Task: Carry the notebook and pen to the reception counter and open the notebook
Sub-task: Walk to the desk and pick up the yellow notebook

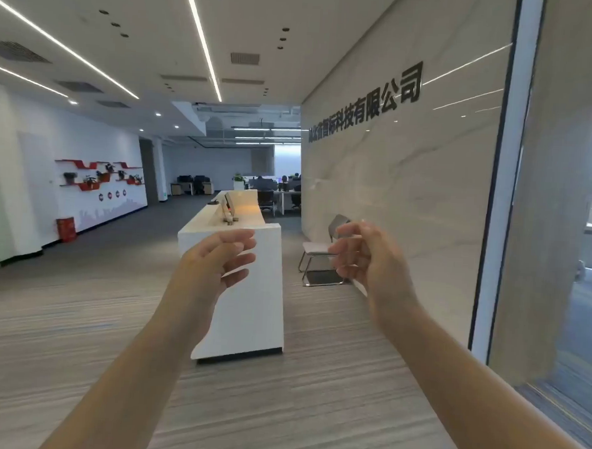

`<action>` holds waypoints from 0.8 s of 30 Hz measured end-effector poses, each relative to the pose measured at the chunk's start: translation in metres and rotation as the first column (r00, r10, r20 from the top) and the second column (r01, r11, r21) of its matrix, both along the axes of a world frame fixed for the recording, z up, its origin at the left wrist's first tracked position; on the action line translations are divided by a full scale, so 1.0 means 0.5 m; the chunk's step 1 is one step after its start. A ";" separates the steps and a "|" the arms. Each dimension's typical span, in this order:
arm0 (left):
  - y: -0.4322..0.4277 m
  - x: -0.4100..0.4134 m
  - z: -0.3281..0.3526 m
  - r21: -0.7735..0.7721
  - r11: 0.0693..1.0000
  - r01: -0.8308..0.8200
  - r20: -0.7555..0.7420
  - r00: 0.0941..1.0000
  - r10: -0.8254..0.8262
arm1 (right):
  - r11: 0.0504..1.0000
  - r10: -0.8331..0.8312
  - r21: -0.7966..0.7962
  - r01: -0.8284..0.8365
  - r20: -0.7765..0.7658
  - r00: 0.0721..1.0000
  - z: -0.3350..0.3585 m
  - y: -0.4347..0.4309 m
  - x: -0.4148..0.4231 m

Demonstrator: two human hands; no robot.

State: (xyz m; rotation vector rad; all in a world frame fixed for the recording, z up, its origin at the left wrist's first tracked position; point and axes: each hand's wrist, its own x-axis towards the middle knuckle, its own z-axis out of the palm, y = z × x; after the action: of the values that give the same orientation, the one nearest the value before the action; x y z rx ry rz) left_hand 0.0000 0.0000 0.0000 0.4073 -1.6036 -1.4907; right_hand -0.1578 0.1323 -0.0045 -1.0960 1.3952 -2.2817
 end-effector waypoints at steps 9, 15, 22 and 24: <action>-0.354 -0.359 0.040 0.015 0.999 0.032 0.034 0.999 -0.033 | 0.994 -0.102 0.030 0.101 0.041 0.994 0.035 -0.324 -0.332; -0.533 -0.629 0.014 0.027 0.998 0.059 0.040 0.997 -0.060 | 0.990 -0.138 0.024 0.137 0.057 0.989 0.010 -0.498 -0.599; -0.733 -1.025 0.009 0.027 1.000 0.013 0.034 0.999 -0.014 | 0.994 -0.111 0.016 0.110 0.062 0.992 0.008 -0.708 -0.995; -0.788 -1.123 0.011 0.022 1.000 0.001 0.032 0.999 -0.001 | 0.995 -0.102 0.014 0.102 0.048 0.994 0.014 -0.765 -1.098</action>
State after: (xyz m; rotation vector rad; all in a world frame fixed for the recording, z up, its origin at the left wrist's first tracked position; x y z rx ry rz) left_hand -0.5615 -0.3941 0.0057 0.4443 -1.6139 -1.5104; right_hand -0.7069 -0.2501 0.0024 -0.9806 1.4761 -2.3502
